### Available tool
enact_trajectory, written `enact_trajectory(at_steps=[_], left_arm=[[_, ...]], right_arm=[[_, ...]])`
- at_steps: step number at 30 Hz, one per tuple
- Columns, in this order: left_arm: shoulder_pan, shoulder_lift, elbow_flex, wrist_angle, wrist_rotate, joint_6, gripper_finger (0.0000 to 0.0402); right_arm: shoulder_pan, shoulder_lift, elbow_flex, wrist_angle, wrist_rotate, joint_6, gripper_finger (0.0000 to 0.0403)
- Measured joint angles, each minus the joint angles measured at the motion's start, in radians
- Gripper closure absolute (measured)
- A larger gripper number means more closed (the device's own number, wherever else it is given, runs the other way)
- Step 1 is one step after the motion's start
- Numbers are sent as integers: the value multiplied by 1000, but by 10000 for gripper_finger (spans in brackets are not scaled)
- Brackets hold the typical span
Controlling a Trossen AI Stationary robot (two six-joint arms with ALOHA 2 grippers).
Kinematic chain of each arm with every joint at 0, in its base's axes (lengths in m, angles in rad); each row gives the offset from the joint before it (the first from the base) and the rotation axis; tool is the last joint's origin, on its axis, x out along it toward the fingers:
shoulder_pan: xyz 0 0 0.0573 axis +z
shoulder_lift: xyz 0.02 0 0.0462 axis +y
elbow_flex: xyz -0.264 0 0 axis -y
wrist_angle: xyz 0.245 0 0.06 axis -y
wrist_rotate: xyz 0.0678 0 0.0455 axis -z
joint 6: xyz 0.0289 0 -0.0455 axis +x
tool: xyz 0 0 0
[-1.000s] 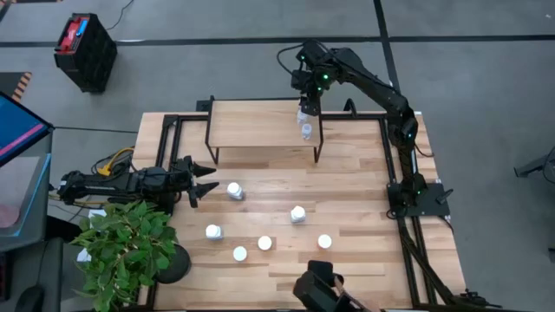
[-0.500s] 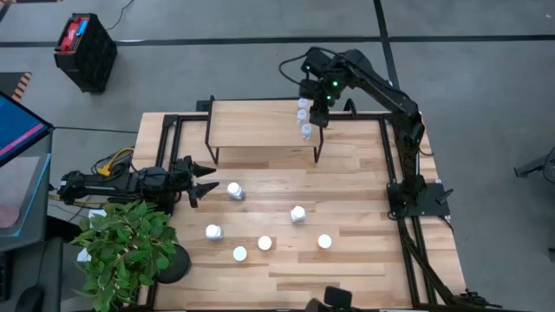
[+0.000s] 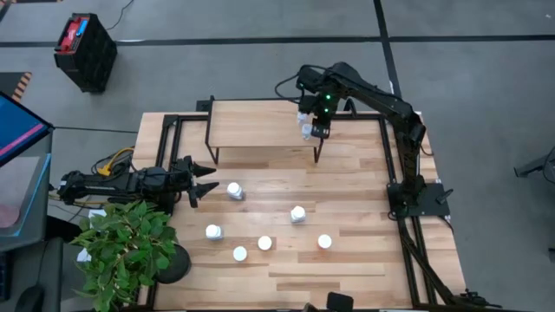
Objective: Pick and place medicine bottles onto shelf by color
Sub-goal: Adjust the transparent pill bottle on the shelf
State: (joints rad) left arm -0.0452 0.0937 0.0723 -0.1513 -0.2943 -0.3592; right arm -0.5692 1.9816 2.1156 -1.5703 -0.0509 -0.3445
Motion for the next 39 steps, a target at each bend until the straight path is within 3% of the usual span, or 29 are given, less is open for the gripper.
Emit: enact_trajectory(at_steps=[8,35,39], left_arm=[[0,0,0,0,0,0,129],[0,0,0,0,0,-3,129],[0,0,0,0,0,-3,129]], right_arm=[[22,1,0,24,0,4,284],[85,0,0,61,3,6,285],[85,-5,12,14,47,7,285]])
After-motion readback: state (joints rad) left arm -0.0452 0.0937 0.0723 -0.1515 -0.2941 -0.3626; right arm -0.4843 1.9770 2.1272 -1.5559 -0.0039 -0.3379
